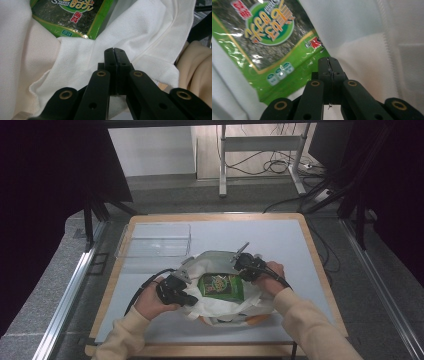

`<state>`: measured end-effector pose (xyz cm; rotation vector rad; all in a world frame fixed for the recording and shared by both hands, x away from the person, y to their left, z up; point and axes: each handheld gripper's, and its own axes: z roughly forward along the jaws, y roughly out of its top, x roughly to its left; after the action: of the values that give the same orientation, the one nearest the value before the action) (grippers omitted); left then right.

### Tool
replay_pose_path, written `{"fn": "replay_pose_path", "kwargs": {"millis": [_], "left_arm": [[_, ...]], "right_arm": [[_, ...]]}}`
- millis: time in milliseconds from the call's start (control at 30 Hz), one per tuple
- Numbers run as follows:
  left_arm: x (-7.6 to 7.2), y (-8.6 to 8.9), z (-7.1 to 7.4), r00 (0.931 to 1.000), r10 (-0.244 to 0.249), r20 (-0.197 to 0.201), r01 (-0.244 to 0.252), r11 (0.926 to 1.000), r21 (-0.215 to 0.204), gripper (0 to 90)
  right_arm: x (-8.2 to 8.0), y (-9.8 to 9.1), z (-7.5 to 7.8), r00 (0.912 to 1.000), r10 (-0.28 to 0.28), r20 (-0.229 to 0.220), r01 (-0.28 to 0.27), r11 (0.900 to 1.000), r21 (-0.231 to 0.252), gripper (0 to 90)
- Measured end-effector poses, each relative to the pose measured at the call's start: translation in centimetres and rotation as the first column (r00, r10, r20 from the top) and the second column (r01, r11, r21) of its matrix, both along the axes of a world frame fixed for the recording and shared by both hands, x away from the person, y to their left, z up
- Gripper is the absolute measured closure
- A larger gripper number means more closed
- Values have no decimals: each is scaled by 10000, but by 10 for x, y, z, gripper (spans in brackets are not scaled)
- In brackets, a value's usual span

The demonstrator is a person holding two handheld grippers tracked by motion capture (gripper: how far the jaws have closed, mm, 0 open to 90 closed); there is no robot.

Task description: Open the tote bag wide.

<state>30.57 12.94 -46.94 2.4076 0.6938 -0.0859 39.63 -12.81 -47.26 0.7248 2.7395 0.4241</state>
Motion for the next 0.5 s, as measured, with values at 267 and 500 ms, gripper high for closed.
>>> {"fn": "replay_pose_path", "kwargs": {"millis": [267, 500], "left_arm": [[0, 0, -1, 10000, 0, -21, 0, 10000, 41, 898], [0, 0, -1, 10000, -2, -27, 2, 10000, 58, 898]], "right_arm": [[5, -7, -8, 9996, -182, 214, 188, 9995, -260, 891], [14, -15, -5, 9973, -593, 423, 604, 9979, -253, 892]]}}
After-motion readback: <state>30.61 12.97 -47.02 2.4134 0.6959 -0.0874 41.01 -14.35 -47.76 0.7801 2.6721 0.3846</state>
